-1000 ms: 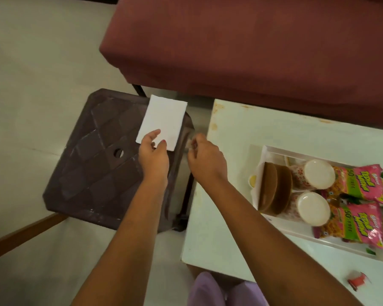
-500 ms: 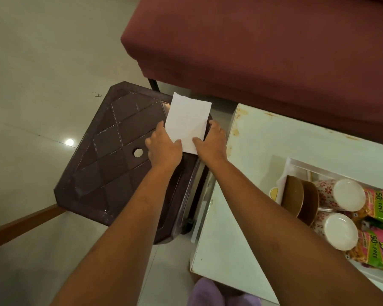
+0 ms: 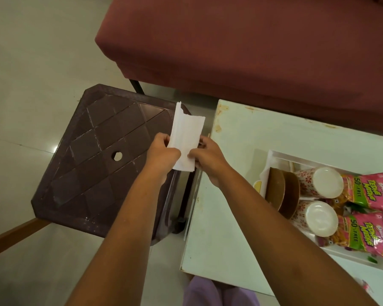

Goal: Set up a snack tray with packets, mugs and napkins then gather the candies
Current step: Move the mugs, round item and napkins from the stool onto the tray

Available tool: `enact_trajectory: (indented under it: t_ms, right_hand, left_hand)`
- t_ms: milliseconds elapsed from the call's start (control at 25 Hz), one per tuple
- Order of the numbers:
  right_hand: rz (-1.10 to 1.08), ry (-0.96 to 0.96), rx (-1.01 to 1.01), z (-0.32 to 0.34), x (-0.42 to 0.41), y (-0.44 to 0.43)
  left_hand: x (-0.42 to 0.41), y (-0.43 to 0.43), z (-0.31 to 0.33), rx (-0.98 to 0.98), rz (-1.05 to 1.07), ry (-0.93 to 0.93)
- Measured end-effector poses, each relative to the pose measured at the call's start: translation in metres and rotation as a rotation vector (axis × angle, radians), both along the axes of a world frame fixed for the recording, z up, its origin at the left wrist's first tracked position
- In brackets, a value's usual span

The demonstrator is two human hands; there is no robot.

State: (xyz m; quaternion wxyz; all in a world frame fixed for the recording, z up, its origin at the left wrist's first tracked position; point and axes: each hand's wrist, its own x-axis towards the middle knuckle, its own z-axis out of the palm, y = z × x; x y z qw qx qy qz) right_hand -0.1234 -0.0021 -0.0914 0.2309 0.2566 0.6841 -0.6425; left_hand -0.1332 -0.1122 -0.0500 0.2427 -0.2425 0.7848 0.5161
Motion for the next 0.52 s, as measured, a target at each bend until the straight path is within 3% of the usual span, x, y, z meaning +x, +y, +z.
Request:
enact_trajectory:
  t_ms: [120,240,520]
  right_hand:
    - [-0.102,0.002,-0.106,0.004,0.021,0.02]
    - [-0.157,0.001,-0.089,0.002,0.043,0.043]
    - [-0.264,0.008,0.017,0.004,0.089,0.104]
  left_hand:
    - [0.019,0.023,0.007,0.164,-0.017,-0.029]
    - [0.035,0.053,0.005,0.286,0.077,-0.077]
    - [0.073,0.12,-0.011,0.203,0.043,-0.008]
